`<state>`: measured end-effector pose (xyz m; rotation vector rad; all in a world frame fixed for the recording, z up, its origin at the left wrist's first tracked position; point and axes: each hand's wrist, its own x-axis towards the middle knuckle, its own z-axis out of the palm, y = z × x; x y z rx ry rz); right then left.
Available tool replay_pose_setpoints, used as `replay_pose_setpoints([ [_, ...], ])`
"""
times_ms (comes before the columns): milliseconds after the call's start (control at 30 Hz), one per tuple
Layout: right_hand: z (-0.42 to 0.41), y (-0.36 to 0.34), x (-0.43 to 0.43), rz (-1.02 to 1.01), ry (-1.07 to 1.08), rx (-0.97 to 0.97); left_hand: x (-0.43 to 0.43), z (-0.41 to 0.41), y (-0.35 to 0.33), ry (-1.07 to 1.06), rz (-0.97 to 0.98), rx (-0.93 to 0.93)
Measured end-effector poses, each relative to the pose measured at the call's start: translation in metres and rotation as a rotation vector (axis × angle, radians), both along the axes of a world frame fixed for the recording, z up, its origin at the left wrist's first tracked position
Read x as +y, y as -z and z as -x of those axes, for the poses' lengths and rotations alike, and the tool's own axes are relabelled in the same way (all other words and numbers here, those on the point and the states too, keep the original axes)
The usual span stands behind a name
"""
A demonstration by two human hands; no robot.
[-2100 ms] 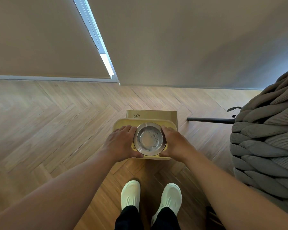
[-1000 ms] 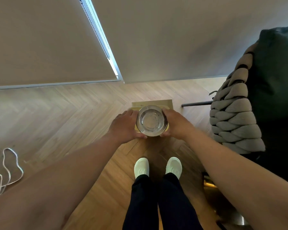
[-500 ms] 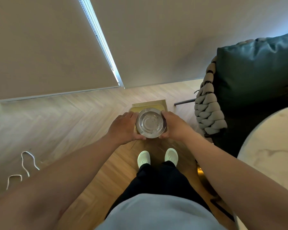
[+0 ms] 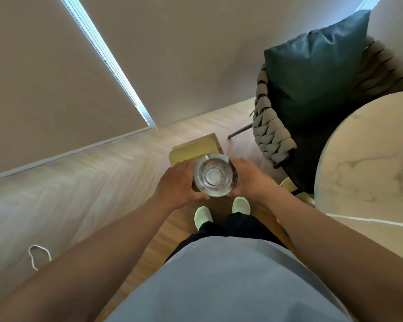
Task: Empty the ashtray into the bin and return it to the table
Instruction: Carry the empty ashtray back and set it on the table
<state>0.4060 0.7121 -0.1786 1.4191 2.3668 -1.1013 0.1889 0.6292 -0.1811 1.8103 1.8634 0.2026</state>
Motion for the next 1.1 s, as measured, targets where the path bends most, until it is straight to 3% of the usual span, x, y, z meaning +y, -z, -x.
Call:
replay_pose_setpoints([
  [433,-0.072,-0.022,-0.065,-0.073,0.373,0.084,0.025,-0.06,-0.018,0.333,0.069,0.017],
  [833,-0.206,-0.05,-0.146,-0.088,0.764,-0.021,0.033,-0.211,-0.035,0.755,-0.023,-0.036],
  [1100,-0.304,-0.054,-0.203,-0.077,0.82,-0.007,-0.013,-0.315,-0.029,0.788,0.025,-0.037],
])
